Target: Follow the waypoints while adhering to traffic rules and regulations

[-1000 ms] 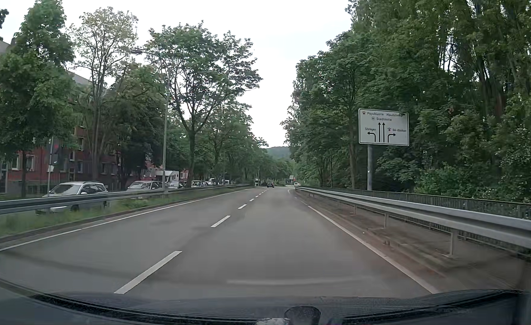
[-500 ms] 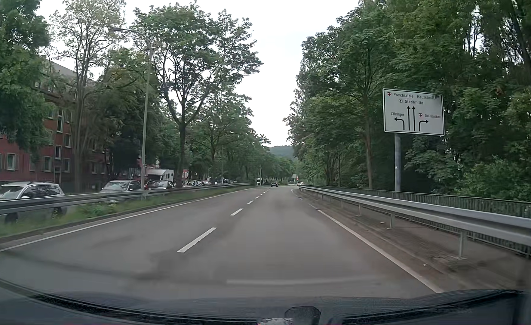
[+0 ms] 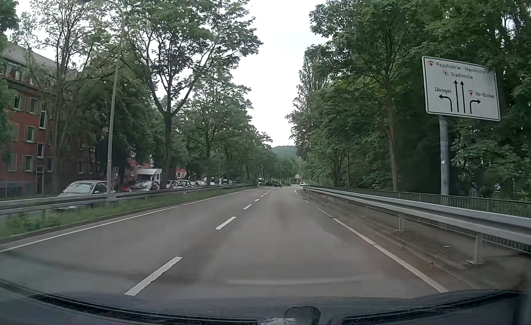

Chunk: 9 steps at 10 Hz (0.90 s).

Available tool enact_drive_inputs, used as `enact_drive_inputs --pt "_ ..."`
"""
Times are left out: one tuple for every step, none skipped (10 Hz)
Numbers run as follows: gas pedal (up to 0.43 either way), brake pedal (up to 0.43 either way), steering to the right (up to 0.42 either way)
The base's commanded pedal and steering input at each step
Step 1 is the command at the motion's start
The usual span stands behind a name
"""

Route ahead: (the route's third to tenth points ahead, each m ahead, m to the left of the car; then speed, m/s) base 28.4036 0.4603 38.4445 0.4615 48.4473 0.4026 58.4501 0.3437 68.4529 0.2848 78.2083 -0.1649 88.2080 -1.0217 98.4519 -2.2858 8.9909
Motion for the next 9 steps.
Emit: enact_drive_inputs --pt "0.189 0.0 -0.004" --pt "0.189 0.0 -0.004" --pt "0.189 0.0 -0.004" --pt "0.189 0.0 -0.004" --pt "0.189 0.0 -0.004" --pt "0.189 0.0 -0.004" --pt "0.189 0.0 -0.002" --pt "0.189 0.0 0.0" --pt "0.189 0.0 0.0"
